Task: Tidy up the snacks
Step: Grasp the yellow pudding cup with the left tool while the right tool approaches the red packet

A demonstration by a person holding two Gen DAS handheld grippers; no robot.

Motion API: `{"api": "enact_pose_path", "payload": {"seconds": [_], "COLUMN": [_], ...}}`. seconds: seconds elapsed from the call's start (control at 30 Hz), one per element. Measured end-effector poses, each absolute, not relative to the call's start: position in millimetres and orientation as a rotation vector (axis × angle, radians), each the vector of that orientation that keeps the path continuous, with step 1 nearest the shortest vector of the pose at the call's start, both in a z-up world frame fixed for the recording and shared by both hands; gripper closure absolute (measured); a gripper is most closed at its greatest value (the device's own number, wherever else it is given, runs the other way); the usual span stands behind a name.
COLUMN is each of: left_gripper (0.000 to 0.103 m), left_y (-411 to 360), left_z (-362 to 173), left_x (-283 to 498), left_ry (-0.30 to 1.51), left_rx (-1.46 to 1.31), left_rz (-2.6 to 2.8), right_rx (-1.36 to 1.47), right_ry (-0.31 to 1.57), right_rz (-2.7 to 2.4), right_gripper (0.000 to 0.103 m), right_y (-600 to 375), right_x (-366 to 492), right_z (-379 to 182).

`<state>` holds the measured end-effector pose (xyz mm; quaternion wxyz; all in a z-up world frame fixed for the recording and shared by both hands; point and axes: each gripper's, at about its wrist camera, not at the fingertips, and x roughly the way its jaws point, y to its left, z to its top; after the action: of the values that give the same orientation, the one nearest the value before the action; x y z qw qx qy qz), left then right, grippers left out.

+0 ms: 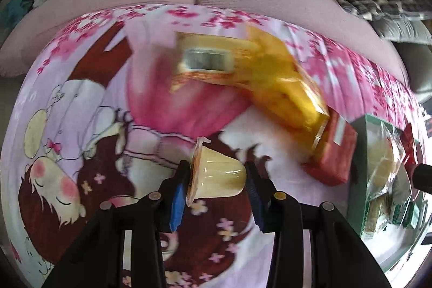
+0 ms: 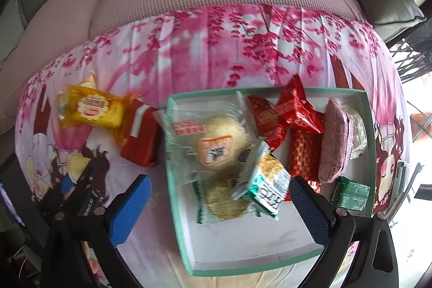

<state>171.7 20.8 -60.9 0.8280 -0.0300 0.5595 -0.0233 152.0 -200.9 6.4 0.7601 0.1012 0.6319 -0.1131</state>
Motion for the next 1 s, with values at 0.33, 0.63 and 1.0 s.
{"api": "enact_pose_path", "payload": {"seconds": [0.33,0.63,1.0], "left_gripper": [0.060,0.060,0.060], "left_y": [54.4,63.3,63.0], "left_z": [-62.1,-61.5,-62.6], "left_x": [177.3,179.7,185.0], "left_ry": [1.181,1.175,1.174], "left_rx": [-0.104,-0.131,-0.132], "left_rz": [0.033,0.039,0.033], "right_rx": [0.180,0.184,0.156], "right_ry": [1.357,1.374,1.387], "right_rz": [-0.207,-0.213,-0.242], "right_gripper": [0.019,0.026,0.041], "right_y": [-153.9,-136.2,-128.6], "right_x": [177.1,200.4,216.6], "right_z": [13.1,-10.3,-33.9]}}
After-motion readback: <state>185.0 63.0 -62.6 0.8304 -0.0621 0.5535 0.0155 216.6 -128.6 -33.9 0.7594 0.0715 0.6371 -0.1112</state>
